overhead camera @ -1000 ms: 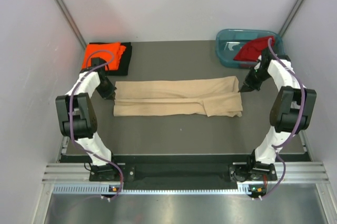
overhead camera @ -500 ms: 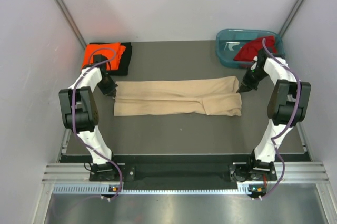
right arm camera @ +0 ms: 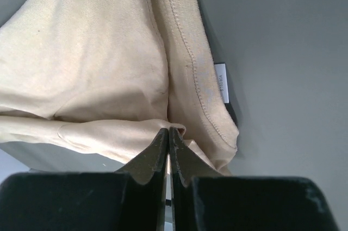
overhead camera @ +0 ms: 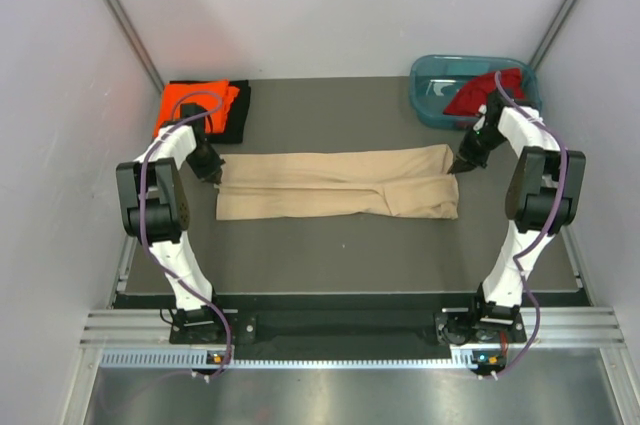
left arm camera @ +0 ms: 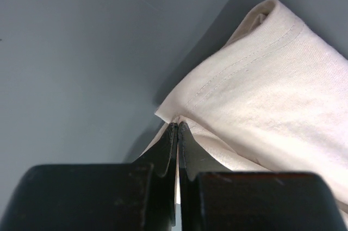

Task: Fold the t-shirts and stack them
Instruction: Fold the tshirt

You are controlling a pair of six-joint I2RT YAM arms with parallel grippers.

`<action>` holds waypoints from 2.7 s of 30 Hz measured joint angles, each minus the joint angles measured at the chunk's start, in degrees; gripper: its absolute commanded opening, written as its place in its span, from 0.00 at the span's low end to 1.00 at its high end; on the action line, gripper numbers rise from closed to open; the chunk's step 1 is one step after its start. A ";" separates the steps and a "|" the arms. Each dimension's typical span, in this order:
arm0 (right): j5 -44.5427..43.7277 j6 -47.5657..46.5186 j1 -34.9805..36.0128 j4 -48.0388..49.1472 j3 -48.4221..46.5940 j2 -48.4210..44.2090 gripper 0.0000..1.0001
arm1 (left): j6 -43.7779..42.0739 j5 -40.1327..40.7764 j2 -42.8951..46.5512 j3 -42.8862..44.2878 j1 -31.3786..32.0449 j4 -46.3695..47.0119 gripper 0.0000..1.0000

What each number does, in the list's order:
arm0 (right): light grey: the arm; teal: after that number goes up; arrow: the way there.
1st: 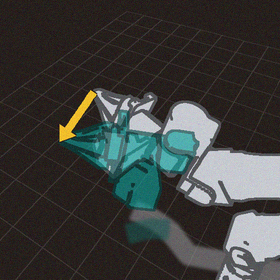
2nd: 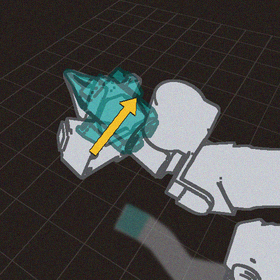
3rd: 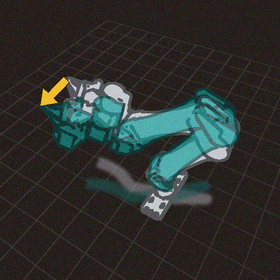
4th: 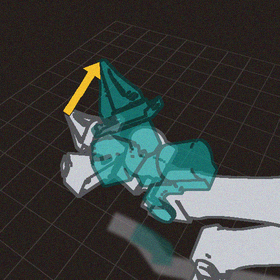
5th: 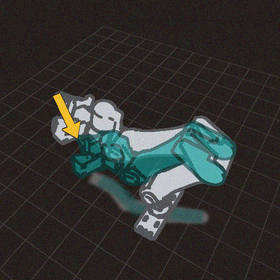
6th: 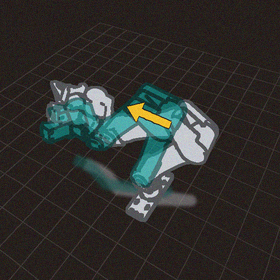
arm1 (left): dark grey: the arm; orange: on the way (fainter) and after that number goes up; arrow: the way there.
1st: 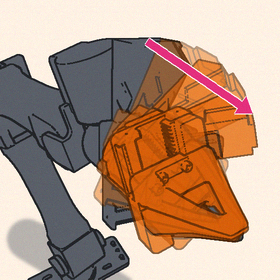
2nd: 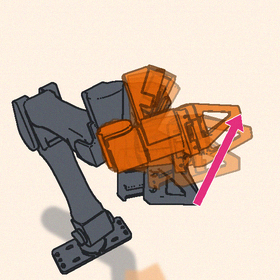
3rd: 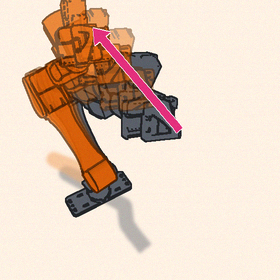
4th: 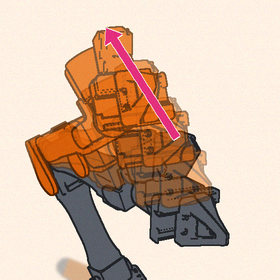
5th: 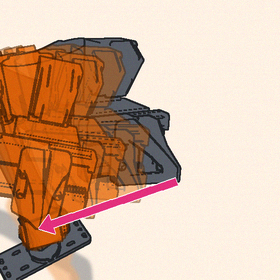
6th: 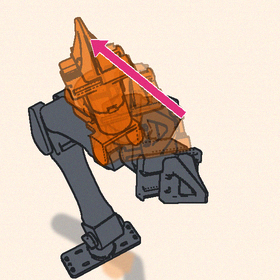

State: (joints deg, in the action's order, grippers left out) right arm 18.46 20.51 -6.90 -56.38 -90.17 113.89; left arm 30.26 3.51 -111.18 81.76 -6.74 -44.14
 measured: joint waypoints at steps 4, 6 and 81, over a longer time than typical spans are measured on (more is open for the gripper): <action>0.02 0.02 0.02 0.13 -0.28 0.24 0.05 | -0.35 0.55 0.00 0.00 0.07 -0.13 0.21; -0.02 0.04 0.02 0.24 -0.72 0.39 0.07 | -0.72 1.51 0.00 0.02 0.04 -0.15 0.39; -7.34 -9.44 1.99 11.63 22.64 -15.08 0.01 | 2.91 -10.91 16.46 -27.67 -3.41 10.43 0.00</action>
State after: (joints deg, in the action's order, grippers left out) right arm 11.11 11.07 -4.91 -44.75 -67.53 98.80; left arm 33.17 -7.40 -94.72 54.08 -10.15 -33.71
